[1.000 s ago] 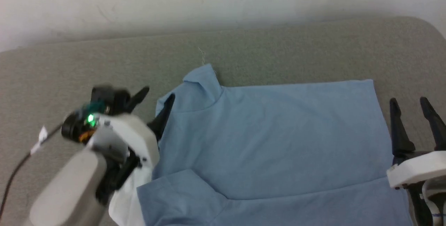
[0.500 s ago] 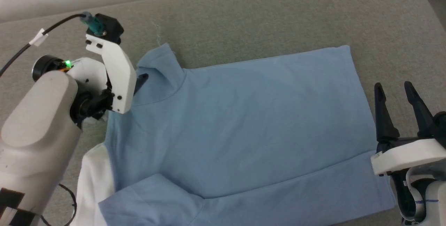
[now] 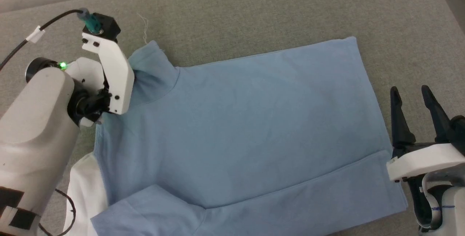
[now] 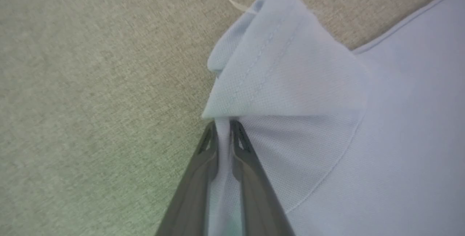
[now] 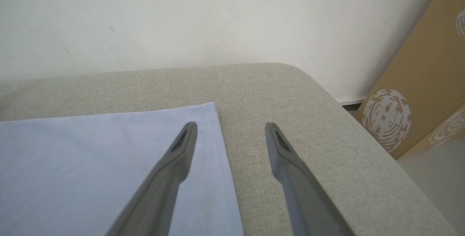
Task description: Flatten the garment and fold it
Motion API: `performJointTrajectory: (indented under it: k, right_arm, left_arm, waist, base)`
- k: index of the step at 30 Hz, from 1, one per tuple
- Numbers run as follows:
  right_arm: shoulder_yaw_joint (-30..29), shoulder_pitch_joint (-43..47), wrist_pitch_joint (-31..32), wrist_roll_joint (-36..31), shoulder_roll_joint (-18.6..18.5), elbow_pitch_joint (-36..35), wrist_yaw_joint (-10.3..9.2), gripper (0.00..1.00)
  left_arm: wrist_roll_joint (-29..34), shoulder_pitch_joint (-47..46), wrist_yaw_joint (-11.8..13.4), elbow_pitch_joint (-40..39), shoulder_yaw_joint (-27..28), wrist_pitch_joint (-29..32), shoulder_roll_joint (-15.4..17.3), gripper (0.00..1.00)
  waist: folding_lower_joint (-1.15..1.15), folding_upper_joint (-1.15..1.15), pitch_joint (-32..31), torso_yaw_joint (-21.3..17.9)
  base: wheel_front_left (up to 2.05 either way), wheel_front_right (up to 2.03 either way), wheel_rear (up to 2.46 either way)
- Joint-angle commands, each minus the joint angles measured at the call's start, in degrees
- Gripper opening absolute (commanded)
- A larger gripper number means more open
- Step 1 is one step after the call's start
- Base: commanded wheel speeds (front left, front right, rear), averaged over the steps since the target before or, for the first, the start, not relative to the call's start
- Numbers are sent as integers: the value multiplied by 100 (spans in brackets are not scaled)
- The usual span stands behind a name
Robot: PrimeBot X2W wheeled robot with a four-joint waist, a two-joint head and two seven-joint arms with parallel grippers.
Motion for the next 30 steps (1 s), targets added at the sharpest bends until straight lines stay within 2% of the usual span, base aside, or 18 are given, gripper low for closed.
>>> performJointTrajectory:
  k: [1, 5, 8, 14, 20, 24, 30]
  right_arm:
    - [-9, -93, 10, -31, -6, 1, -6, 100]
    - [16, -101, 274, 28, -228, -40, -6, 100]
    - [144, -148, 793, 312, -561, -70, -6, 100]
    - [613, -525, 2355, 1113, -1691, 41, -6, 100]
    - [1189, -1374, 3632, 1804, -2729, 555, -6, 100]
    - [1548, -1992, 4000, 1939, -3163, 1063, -6, 100]
    - [2203, -2697, 4065, 1900, -3575, 1861, -6, 100]
  left_arm:
    - [21, 111, -23, 103, -83, -19, -22, 0]
    - [115, 139, -27, 24, -77, -526, -123, 0]
    - [255, 176, -33, -143, -135, -915, -181, 0]
    - [507, 282, 29, -707, -229, -1561, -324, 0]
    - [701, 473, 186, -1446, -339, -1796, -328, 0]
    - [822, 604, 280, -1913, -436, -1866, -319, 0]
    - [980, 740, 389, -2381, -583, -1984, -378, 0]
  waist:
    - [0, 0, -36, 53]
    - [0, 0, -183, 242]
    - [0, 0, -284, 418]
    - [0, 0, -320, 819]
    - [0, 0, -142, 1168]
    - [0, 0, 25, 1404]
    - [0, 0, 215, 1721]
  base:
    - [0, 0, 0]
    - [0, 0, 0]
    - [0, 0, 0]
    - [0, 0, 0]
    - [0, 0, 0]
    - [0, 0, 0]
    - [0, 0, 0]
